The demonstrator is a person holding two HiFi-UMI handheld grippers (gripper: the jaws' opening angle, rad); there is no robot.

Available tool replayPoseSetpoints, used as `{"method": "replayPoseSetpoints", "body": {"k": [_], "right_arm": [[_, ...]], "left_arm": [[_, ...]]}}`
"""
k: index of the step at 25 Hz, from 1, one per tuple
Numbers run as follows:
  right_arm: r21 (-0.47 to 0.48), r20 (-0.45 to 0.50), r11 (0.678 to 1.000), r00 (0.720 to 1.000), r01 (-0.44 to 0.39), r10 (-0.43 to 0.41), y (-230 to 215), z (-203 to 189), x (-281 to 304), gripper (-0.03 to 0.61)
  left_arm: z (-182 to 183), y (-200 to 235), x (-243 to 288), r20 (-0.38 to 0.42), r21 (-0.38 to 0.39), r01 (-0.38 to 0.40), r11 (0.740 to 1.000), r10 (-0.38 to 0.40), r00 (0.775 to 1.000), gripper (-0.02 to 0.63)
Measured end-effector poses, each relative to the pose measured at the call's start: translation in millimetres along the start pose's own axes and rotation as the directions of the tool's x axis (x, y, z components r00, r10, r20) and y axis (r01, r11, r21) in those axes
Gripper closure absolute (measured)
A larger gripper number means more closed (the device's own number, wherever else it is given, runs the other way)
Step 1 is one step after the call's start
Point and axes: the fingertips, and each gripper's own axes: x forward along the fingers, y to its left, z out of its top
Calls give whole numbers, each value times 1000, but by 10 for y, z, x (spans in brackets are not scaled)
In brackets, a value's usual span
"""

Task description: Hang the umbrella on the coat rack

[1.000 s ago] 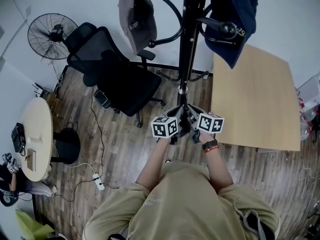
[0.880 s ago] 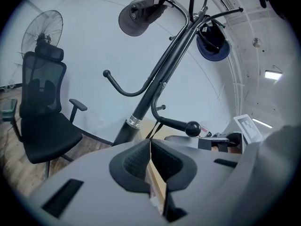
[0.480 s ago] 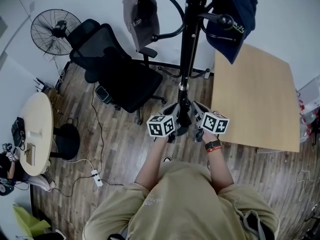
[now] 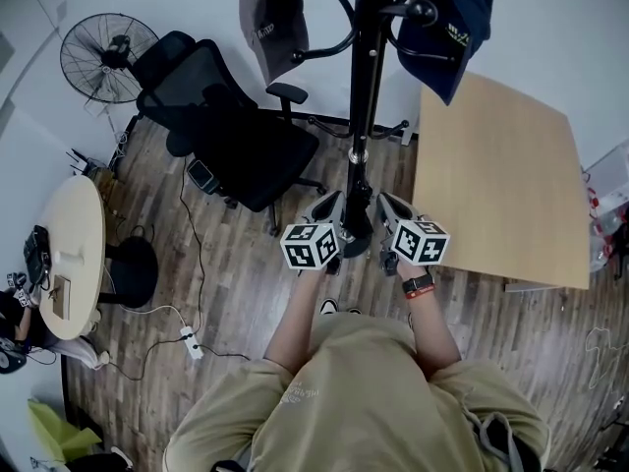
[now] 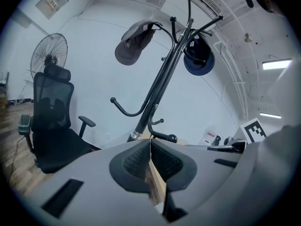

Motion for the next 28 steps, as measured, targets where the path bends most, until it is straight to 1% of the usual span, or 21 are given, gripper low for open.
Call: {"method": "replayPoseSetpoints", "body": {"k": [5,9,15,19,28], "right_arm": [[-64,45,998,999,11,-8,97,140,-163,563],[-139,82,990,997,25,-14,211,254,-313,563],[-206,134,977,991,44,-16,323,388,-511,563],[-228,160,973,987,49,-12,346,453,-592,563],[-246,174,968,985,42,2,331,467,-699,563]], "left_arm": [[68,-86,-130,37,55,-30,998,28,999,589],[183,-160,-272,92,106,-68,992,58,994,589],[362,-281,-480,180,160,-116,980,87,980,589],[426,-383,-540,211,196,-134,971,92,973,589],[419,-552,-566,230,230,-143,963,89,969,589]]}}
